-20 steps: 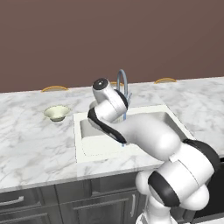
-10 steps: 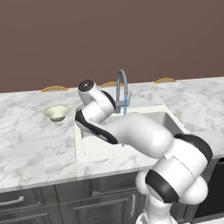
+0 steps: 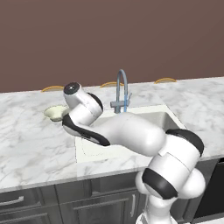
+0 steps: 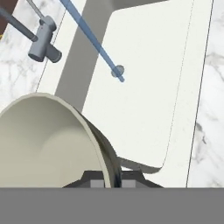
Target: Rinse each bowl for a few seconds and place them down in the sink or on the counter.
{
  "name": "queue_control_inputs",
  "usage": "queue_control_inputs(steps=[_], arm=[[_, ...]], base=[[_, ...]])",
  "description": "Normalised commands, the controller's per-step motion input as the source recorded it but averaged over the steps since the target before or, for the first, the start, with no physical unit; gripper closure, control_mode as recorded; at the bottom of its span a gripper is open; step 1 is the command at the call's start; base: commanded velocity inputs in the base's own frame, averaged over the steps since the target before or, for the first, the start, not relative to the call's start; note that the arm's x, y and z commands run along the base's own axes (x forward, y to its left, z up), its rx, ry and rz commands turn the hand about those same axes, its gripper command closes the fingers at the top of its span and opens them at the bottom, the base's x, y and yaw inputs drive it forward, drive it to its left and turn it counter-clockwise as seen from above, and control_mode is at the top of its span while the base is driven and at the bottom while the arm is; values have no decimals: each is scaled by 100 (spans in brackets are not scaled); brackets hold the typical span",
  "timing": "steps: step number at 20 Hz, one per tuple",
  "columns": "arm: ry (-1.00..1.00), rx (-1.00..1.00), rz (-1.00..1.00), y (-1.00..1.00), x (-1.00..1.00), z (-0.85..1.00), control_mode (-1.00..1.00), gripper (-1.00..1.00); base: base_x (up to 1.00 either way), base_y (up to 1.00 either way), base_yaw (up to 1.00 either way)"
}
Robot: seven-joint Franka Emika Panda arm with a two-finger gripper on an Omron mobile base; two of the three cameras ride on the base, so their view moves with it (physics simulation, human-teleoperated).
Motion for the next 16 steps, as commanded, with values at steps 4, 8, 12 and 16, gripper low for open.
queue_control_inputs(steps=[4,8,12,16], arm=[[0,0,3,49,-16,-9,-100,100],[0,1,3,41,-12,-16,-100,100],[0,2,1,28,-12,-16,-100,100],[0,0,0,16,-6,-16,-100,100]], base=[[0,0,0],[0,0,0],[0,0,0],[0,0,0]])
